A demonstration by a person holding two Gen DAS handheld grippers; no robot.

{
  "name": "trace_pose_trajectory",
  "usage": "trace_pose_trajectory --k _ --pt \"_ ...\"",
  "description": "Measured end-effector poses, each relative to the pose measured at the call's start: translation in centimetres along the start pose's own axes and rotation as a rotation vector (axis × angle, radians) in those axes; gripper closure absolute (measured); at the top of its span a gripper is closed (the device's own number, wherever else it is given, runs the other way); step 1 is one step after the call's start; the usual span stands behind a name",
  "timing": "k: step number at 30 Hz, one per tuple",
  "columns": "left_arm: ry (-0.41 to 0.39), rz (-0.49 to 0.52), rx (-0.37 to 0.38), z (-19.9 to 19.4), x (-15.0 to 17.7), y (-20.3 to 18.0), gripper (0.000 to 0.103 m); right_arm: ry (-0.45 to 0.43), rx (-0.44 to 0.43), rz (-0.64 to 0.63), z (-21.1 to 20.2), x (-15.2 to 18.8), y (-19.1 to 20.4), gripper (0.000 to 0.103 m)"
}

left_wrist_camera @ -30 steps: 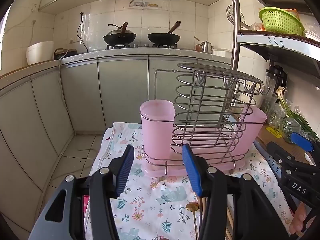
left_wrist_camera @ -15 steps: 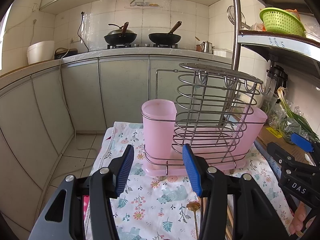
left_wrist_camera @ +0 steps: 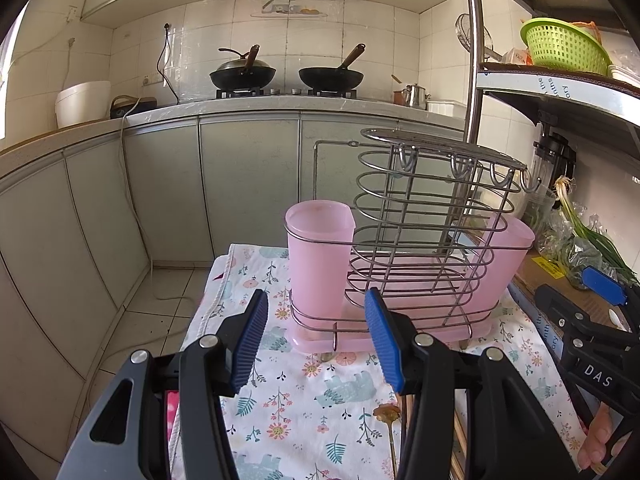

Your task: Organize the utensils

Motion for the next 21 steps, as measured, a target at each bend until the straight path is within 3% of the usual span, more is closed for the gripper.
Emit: trace_pose_trajectory --k 21 --pt "-0.010 0.000 0.003 -0.48 -0.39 -0.54 0.053 -0.017 0.003 -0.008 -0.42 -0.58 -0.06 0.019"
Point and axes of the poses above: each gripper's, at about its wrist camera, not at the fingertips, and z roughly the way its jaws point, y to its left, x to its underside, the point moved 5 cm from there along z, roughly the way its jaws point, and after that the axes turned 15 degrees about -z, right-handed, at the moved point
